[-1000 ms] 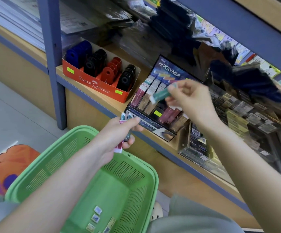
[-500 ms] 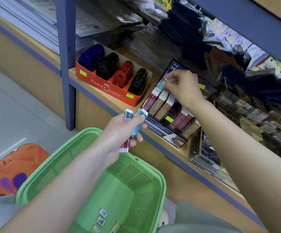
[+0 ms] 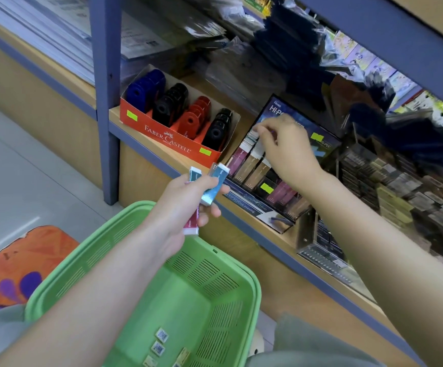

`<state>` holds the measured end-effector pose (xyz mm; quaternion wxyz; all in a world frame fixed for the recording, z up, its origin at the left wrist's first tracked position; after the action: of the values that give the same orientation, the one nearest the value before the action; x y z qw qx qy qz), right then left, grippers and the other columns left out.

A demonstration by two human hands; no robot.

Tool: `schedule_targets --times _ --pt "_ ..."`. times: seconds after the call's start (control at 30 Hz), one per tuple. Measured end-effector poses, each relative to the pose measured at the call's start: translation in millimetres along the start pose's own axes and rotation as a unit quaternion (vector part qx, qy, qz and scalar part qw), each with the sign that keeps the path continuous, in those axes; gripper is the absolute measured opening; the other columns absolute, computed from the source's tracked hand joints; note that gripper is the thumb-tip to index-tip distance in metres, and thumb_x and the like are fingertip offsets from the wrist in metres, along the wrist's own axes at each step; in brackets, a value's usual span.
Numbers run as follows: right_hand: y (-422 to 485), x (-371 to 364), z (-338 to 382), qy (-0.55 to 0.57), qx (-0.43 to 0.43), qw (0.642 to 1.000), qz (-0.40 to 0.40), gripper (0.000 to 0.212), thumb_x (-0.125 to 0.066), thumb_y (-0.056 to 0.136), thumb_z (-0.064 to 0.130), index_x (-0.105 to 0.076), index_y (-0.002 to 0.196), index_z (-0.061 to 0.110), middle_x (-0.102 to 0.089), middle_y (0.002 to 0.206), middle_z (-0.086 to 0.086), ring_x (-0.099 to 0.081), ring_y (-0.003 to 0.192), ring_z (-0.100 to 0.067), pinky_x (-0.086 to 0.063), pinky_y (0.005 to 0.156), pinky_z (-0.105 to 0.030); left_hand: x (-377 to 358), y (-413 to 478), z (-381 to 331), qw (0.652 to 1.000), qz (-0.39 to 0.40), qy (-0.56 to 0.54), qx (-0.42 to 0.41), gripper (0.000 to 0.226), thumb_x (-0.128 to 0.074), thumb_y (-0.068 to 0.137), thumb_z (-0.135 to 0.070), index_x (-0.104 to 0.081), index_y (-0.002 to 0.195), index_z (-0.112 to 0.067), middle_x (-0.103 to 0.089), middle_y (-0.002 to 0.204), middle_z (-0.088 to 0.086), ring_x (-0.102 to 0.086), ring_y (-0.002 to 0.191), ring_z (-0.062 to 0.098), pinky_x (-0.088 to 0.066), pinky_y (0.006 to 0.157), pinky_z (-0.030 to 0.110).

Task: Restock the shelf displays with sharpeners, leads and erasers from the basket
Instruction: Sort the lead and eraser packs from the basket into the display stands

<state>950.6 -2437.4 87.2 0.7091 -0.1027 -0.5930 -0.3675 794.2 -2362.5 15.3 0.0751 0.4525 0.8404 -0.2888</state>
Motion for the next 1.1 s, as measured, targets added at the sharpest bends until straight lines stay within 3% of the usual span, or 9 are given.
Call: schedule_targets --times 0.1,0.23,0.33,0.43,0.5,0.6,0.73,0.9,1.1 --pt "-27.5 2.2 22.2 0.128 -0.021 0.989 0.073 0.020 -0.050 0.098 0.028 -0.065 0.090 0.019 -0.064 0.077 0.004 -0.058 0.069 -0.004 -0.043 0.062 -0.013 -1.5 -2.9 -2.2 1.000 0.015 0.001 -0.023 0.021 -0.061 0.091 -0.022 -0.059 0.111 -0.015 -0.074 0.092 -0.002 -0.055 0.048 0.009 -0.031 0.034 0.015" --pt "-46.9 0.1 32.7 0.257 -0.089 0.942 0.197 0.011 -0.065 0.088 0.021 -0.070 0.089 0.012 -0.071 0.074 -0.005 -0.066 0.065 -0.008 -0.056 0.062 -0.020 0.2 -4.3 -1.1 0.999 0.005 0.030 -0.020 0.027 -0.066 0.085 -0.037 -0.063 0.106 -0.020 -0.070 0.074 0.005 -0.047 0.046 0.011 -0.028 0.035 0.015" --pt "-45.9 13.5 25.1 0.296 -0.117 0.933 0.168 0.004 -0.068 0.085 0.017 -0.069 0.085 0.013 -0.069 0.066 -0.001 -0.065 0.061 -0.008 -0.056 0.063 -0.019 -1.8 -6.7 -0.5 0.999 -0.002 0.037 -0.005 0.026 -0.059 0.089 -0.044 -0.064 0.100 -0.020 -0.057 0.053 0.002 -0.033 0.035 0.009 -0.024 0.034 0.015" --pt "-33.2 31.8 10.9 0.312 -0.128 0.940 0.060 0.004 -0.065 0.089 0.016 -0.067 0.086 0.015 -0.069 0.067 0.001 -0.066 0.065 -0.009 -0.057 0.067 -0.020 0.1 -4.6 -1.6 0.999 -0.018 0.021 -0.020 0.026 -0.058 0.092 -0.038 -0.067 0.096 -0.014 -0.059 0.065 0.008 -0.034 0.041 0.011 -0.027 0.035 0.015" --pt "-20.0 37.5 -1.0 0.302 -0.131 0.944 -0.031 0.006 -0.062 0.091 0.015 -0.066 0.092 0.012 -0.069 0.073 -0.001 -0.068 0.069 -0.008 -0.056 0.070 -0.020 1.7 -3.6 -2.2 0.999 -0.024 0.021 -0.020 0.027 -0.059 0.091 -0.037 -0.067 0.096 -0.012 -0.061 0.074 0.011 -0.036 0.045 0.012 -0.028 0.036 0.016" --pt "-3.0 34.2 -12.6 0.235 -0.113 0.961 -0.088 0.005 -0.060 0.093 0.014 -0.065 0.093 0.015 -0.068 0.076 0.000 -0.068 0.072 -0.006 -0.057 0.073 -0.023 0.8 -5.3 -3.3 0.999 -0.023 0.026 -0.019 0.030 -0.057 0.092 -0.037 -0.066 0.098 -0.009 -0.055 0.055 0.005 -0.034 0.038 0.010 -0.029 0.037 0.015" --pt "8.2 22.7 -15.9 0.169 -0.077 0.980 -0.071 0.011 -0.061 0.092 0.015 -0.064 0.083 0.021 -0.063 0.071 0.005 -0.066 0.069 -0.006 -0.057 0.075 -0.023 -0.5 -6.6 -4.5 0.999 -0.015 0.038 -0.017 0.030 -0.056 0.093 -0.036 -0.066 0.097 -0.009 -0.051 0.047 0.001 -0.033 0.034 0.009 -0.030 0.036 0.014" --pt "13.8 13.8 -10.7 0.131 -0.044 0.990 -0.019 0.006 -0.061 0.092 0.013 -0.064 0.090 0.018 -0.063 0.074 0.005 -0.065 0.070 -0.009 -0.055 0.077 -0.023 1.5 -4.0 -5.4 0.999 -0.014 0.042 -0.015 0.030 -0.055 0.093 -0.036 -0.067 0.095 -0.009 -0.051 0.047 0.002 -0.033 0.034 0.009 -0.030 0.035 0.015" --pt "18.8 5.1 -5.7 0.003 0.012 1.000 -0.027 0.022 -0.059 0.094 0.017 -0.070 0.111 0.009 -0.060 0.105 0.001 -0.054 0.093 -0.008 -0.037 0.082 -0.015 3.8 0.5 -3.6 0.999 -0.020 0.033 0.016 0.029 -0.055 0.092 -0.031 -0.061 0.109 -0.008 -0.052 0.046 0.002 -0.034 0.033 0.010 -0.030 0.035 0.017"
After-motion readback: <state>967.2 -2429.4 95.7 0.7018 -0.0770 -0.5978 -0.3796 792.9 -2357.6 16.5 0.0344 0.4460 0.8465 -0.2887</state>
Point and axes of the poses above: each hand's wrist, its own y-axis towards the middle knuckle, its own x-axis out of the back of the hand, z = x × y, the point moved 2 cm from there along y, towards the middle knuckle
